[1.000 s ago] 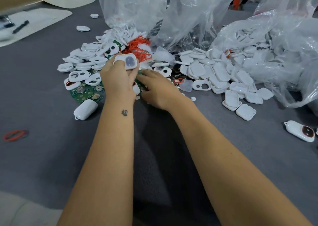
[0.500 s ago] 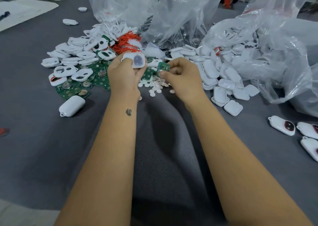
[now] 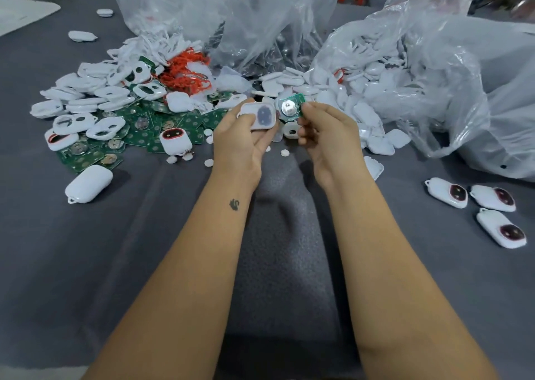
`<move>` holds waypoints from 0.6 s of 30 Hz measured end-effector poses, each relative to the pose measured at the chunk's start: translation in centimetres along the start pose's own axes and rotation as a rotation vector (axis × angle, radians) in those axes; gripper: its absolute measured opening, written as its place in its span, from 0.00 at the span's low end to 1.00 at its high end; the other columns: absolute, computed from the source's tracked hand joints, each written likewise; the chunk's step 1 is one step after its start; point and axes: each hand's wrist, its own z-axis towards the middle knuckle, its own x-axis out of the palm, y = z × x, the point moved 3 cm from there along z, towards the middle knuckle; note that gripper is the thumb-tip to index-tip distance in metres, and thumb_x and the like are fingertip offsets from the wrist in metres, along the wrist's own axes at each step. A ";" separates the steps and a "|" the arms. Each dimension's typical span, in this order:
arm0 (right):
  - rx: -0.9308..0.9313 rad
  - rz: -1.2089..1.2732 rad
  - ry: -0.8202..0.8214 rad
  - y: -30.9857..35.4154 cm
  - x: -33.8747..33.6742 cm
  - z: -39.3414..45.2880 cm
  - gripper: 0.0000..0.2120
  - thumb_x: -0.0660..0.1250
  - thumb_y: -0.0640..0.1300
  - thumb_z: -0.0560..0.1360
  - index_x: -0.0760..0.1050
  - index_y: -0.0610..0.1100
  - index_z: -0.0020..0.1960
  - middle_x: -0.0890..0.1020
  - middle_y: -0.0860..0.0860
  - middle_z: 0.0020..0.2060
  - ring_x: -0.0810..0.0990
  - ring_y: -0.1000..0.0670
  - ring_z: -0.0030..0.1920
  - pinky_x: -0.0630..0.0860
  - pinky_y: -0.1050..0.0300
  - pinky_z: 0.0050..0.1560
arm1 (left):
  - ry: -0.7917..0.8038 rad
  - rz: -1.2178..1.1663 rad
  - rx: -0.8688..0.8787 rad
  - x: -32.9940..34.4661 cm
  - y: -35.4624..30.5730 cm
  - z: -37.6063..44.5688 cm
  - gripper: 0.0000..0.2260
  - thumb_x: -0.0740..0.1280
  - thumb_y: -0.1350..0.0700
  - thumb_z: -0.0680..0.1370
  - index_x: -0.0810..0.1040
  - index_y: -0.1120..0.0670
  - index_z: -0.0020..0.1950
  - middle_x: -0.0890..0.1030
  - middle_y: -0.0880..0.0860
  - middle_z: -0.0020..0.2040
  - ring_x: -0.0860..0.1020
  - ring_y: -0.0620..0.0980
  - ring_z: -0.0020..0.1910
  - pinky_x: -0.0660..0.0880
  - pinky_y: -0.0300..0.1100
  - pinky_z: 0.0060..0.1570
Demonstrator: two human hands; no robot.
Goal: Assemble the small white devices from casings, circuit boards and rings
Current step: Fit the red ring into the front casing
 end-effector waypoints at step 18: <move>-0.113 -0.260 -0.095 0.3 0.6 -0.8 0.07 0.63 0.36 0.78 0.75 0.42 0.41 0.81 0.49 0.30 0.75 0.57 0.25 0.71 0.66 0.27 | 0.075 -0.167 -0.200 0.4 1.3 -1.0 0.13 0.55 0.54 0.83 0.76 0.60 0.52 0.80 0.62 0.49 0.80 0.63 0.54 0.72 0.58 0.64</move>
